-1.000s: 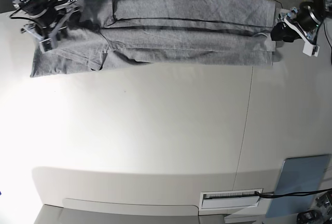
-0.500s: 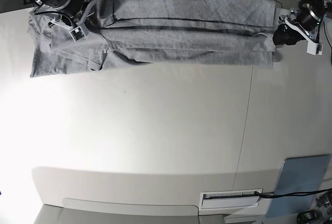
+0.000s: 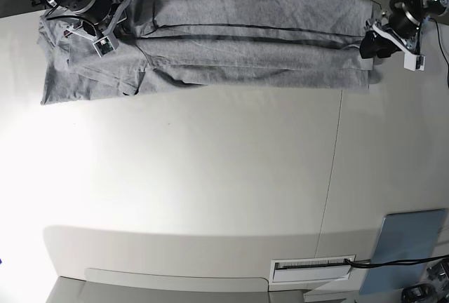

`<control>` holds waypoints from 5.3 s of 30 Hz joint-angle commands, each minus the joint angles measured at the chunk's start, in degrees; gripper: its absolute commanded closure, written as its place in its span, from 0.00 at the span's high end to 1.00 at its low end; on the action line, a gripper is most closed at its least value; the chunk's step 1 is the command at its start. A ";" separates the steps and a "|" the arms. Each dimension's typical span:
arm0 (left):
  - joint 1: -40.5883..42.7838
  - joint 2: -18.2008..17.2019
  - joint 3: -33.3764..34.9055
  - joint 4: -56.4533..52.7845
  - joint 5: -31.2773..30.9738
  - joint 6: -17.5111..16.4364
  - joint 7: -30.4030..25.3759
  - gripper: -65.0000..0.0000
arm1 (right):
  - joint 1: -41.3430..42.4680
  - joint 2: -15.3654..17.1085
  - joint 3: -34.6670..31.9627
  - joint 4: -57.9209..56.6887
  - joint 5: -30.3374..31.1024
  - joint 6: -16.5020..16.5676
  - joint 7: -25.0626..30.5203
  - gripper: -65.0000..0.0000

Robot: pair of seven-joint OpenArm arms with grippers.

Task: Fold the T-shirt properly
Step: 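Release the fold and press the folded strip flat with both grippers, then move the left gripper to the strip's middle and grasp the fabric, then fold the grasped end of the strip toward the right gripper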

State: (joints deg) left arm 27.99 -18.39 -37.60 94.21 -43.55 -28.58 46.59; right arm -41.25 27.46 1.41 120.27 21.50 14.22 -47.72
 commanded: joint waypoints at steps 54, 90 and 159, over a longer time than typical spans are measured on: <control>-0.70 6.29 36.39 26.47 5.07 11.26 7.08 0.00 | 0.15 0.63 9.94 0.81 -9.55 -5.27 2.08 0.19; -2.49 5.86 37.31 23.06 18.47 -1.09 5.88 0.52 | 0.15 0.66 10.34 0.81 -9.53 -5.31 1.86 0.19; -4.37 5.97 47.17 17.29 16.24 -11.42 -2.62 0.38 | 0.15 0.66 10.34 0.81 -9.09 -5.29 -0.09 0.19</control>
State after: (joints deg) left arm 23.79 -12.40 9.63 110.59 -26.06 -39.70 45.08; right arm -40.95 27.46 11.25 120.22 12.49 9.04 -48.84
